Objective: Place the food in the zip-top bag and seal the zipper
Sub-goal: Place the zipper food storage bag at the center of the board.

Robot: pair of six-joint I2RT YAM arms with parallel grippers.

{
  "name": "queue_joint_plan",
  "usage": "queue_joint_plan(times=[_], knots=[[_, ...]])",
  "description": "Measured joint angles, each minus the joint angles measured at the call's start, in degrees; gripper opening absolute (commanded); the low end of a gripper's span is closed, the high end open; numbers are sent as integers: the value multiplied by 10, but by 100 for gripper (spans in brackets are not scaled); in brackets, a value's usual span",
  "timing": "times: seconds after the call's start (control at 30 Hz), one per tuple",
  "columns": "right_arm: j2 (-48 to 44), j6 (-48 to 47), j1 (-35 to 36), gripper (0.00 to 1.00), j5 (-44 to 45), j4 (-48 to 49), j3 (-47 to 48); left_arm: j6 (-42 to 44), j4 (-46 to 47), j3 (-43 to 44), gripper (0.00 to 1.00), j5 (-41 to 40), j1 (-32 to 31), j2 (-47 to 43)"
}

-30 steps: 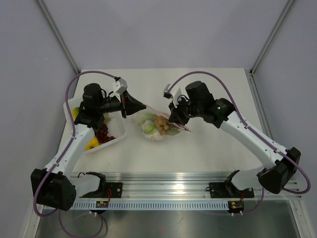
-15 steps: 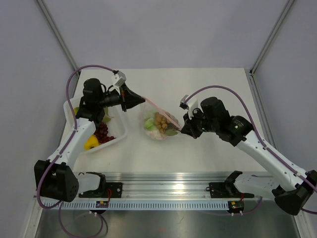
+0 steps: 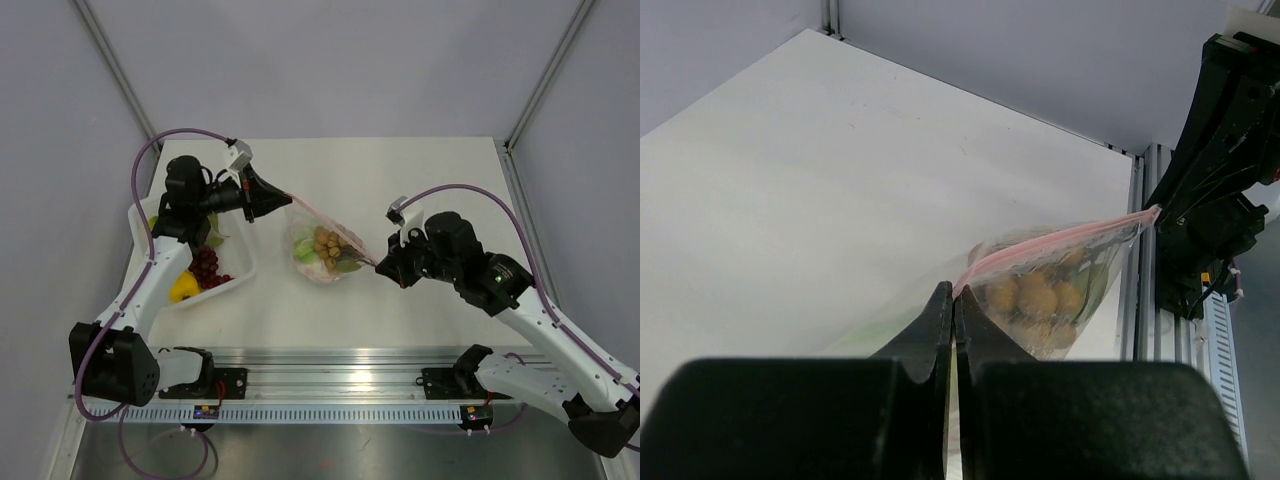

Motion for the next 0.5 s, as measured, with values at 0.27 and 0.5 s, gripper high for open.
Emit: queue_joint_plan(times=[0.27,0.5], knots=[[4,25,0,2,86,2,16,-23,12,1,0,0,2,0],[73,-9,-57,1,201,-5,97,-60,66,39,0,-27,-33,48]])
